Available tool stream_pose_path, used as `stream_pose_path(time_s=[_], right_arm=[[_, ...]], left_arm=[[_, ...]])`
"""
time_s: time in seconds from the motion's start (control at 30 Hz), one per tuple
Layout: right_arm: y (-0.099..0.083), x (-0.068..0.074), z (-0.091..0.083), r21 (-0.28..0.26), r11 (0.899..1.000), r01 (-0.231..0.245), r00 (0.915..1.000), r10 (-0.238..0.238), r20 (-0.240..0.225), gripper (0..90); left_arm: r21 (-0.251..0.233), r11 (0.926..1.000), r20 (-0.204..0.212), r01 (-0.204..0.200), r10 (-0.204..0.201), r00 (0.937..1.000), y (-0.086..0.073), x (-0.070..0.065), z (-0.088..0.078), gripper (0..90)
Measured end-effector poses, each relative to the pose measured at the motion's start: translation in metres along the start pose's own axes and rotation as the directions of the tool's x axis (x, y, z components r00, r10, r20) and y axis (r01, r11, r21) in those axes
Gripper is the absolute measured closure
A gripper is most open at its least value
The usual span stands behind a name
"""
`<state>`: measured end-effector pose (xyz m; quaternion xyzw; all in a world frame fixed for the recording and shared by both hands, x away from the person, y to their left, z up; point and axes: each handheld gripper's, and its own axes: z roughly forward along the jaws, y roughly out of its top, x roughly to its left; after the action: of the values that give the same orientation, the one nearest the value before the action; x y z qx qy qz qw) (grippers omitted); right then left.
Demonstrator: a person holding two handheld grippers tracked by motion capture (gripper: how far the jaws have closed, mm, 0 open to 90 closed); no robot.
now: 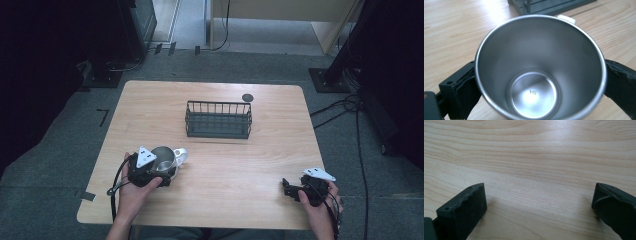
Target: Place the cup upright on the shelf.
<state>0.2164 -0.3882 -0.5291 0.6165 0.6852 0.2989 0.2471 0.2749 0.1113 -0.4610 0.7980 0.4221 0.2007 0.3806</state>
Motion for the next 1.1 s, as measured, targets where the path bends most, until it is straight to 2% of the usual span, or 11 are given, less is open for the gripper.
stream_pose_path(time_s=[0.1, 0.33, 0.4, 0.47, 0.53, 0.67, 0.73, 0.83, 1.0, 1.1], right_arm=[[0.000, 0.000, 0.000, 0.000, 1.000, 0.000, 1.0000, 0.000, 0.000, 0.0], [0.000, 0.000, 0.000, 0.000, 1.000, -0.001, 1.0000, 0.001, 0.000, 0.0], [0.000, 0.000, 0.000, 0.000, 1.000, -0.001, 1.0000, 0.001, 0.000, 0.0], [0.000, 0.000, 0.000, 0.000, 1.000, 0.000, 1.0000, 0.000, 0.000, 0.0], [0.000, 0.000, 0.000, 0.000, 1.000, 0.000, 1.0000, 0.000, 0.000, 0.0], [0.000, 0.000, 0.000, 0.000, 1.000, 0.000, 1.0000, 0.000, 0.000, 0.0], [0.000, 0.000, 0.000, 0.000, 1.000, -0.001, 1.0000, 0.001, 0.000, 0.0], [0.000, 0.000, 0.000, 0.000, 1.000, 0.000, 1.0000, 0.000, 0.000, 0.0], [0.000, 0.000, 0.000, 0.001, 1.000, 0.002, 1.0000, -0.002, 0.001, 0.0], [0.000, 0.000, 0.000, 0.000, 1.000, 0.003, 1.0000, -0.003, 0.001, 0.0]], left_arm=[[0.018, 0.9998, 0.009, -0.006, 0.006, 0.9999, 0.005, 0.002, 0.004, 0.0], [0.023, 0.9997, 0.019, -0.005, 0.005, 0.9998, 0.008, 0.003, 0.012, 0.0], [0.032, 0.9994, 0.027, -0.012, 0.011, 0.9996, 0.007, 0.002, 0.012, 0.0], [0.045, 0.9985, 0.013, -0.033, 0.032, 0.9994, 0.005, -0.001, 0.010, 0.0], [0.049, 0.9981, 0.012, -0.037, 0.036, 0.9993, 0.005, -0.002, 0.009, 0.3], [0.079, 0.9968, 0.029, -0.013, 0.011, 0.9995, 0.004, 0.002, 0.012, 0.5], [0.096, 0.9952, 0.023, -0.021, 0.018, 0.9996, 0.003, 0.003, 0.012, 1.7], [0.095, 0.9947, 0.020, -0.038, 0.036, 0.9991, 0.004, 0.001, 0.011, 6.6], [0.100, 0.9937, 0.022, -0.050, 0.048, 0.9986, 0.004, 0.001, 0.010, 7.4], [0.100, 0.9940, 0.017, -0.042, 0.041, 0.9990, 0.004, 0.000, 0.010, 7.5]])
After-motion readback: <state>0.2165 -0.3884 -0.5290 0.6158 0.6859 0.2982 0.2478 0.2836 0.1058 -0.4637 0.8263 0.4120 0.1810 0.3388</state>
